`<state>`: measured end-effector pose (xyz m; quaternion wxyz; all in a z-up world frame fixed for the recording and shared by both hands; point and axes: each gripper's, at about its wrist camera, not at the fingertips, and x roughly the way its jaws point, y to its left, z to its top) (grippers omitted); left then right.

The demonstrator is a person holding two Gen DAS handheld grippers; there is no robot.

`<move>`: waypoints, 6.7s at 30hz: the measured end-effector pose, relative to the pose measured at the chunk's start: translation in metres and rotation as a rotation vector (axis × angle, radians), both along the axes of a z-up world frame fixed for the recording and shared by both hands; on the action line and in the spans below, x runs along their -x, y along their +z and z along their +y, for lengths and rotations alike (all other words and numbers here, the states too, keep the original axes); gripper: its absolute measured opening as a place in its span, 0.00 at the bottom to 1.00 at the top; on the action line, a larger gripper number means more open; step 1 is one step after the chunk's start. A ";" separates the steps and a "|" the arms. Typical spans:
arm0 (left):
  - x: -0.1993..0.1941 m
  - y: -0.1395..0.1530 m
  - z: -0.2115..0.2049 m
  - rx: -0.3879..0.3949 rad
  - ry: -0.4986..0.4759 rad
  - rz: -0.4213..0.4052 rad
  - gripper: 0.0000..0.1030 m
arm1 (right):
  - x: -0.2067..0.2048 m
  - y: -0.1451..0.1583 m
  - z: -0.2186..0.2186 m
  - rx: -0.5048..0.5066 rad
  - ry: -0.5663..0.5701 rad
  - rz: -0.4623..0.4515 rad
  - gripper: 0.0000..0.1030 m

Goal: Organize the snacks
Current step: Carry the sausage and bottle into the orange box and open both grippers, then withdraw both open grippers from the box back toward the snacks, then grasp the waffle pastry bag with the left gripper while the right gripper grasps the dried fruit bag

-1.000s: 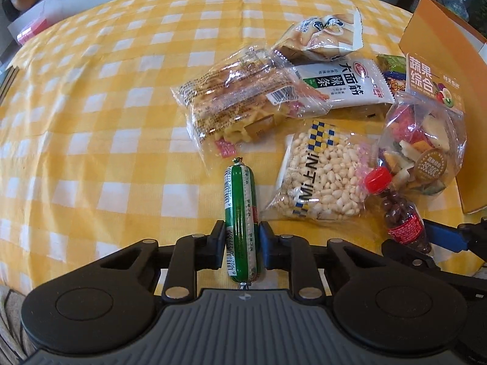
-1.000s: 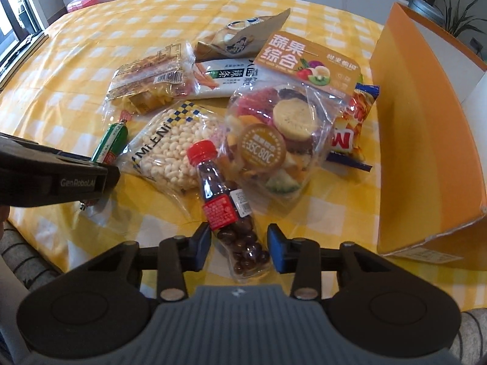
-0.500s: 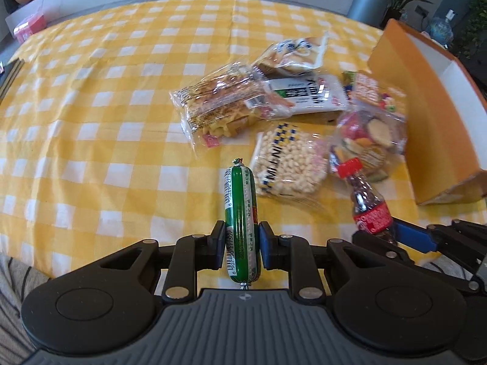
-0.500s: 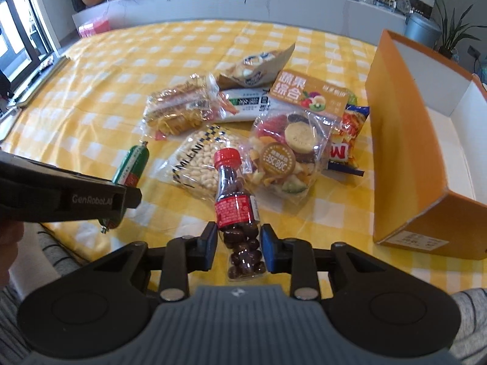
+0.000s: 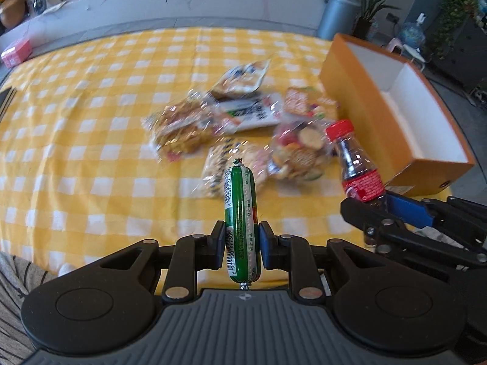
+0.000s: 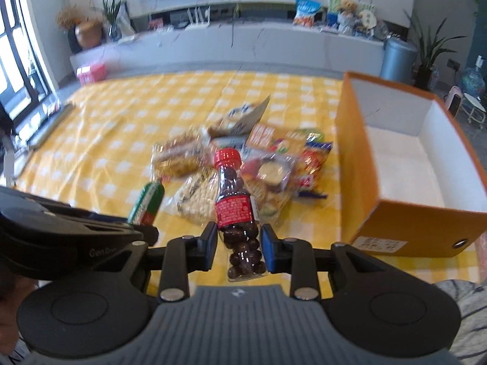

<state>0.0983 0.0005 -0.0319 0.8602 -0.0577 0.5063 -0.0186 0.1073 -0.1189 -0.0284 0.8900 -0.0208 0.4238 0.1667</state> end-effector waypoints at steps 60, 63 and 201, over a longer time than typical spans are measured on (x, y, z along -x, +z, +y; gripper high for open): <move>-0.106 0.012 -0.070 0.222 -0.045 -0.126 0.21 | -0.131 -0.026 -0.180 -0.239 -0.412 0.160 0.29; -0.103 0.007 -0.053 0.229 -0.012 -0.105 0.21 | -0.139 -0.030 -0.158 -0.184 -0.430 0.174 0.29; -0.187 -0.110 0.095 -0.150 -0.644 0.051 0.91 | -0.115 -0.109 0.012 0.013 -0.282 0.141 0.62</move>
